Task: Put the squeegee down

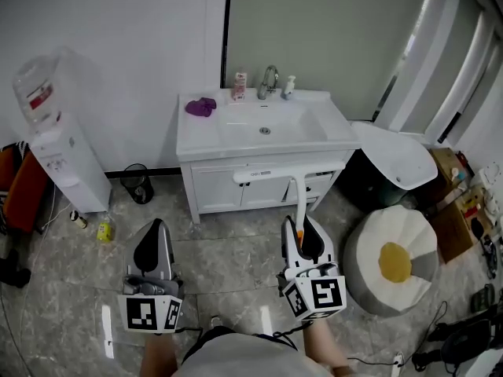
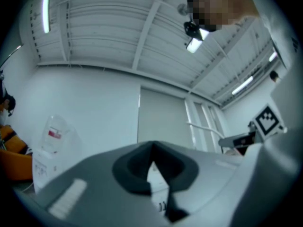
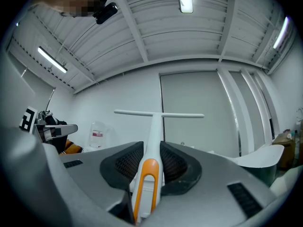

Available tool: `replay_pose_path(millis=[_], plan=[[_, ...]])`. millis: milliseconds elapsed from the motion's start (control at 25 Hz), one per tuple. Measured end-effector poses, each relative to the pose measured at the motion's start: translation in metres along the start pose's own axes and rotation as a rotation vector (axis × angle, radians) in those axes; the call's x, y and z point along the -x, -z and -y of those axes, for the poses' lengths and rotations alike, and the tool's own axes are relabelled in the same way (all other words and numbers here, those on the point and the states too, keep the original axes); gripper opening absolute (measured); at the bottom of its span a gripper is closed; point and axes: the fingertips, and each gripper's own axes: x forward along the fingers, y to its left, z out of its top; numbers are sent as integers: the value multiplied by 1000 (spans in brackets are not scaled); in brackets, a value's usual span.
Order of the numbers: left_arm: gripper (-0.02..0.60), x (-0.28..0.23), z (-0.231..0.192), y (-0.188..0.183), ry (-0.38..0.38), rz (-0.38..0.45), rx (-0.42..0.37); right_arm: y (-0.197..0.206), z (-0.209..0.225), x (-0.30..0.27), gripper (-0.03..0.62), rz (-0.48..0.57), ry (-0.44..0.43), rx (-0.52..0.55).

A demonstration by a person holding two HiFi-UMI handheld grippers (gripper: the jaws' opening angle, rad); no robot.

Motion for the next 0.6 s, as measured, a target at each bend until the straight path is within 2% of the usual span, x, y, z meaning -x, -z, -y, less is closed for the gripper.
replay_pose_path(millis=[280, 600], plan=[[8, -6, -39, 8, 14, 12, 4, 8, -27, -24, 107, 11, 22, 4], [8, -35, -73, 35, 0, -16, 26, 26, -33, -69, 108, -24, 26, 13]])
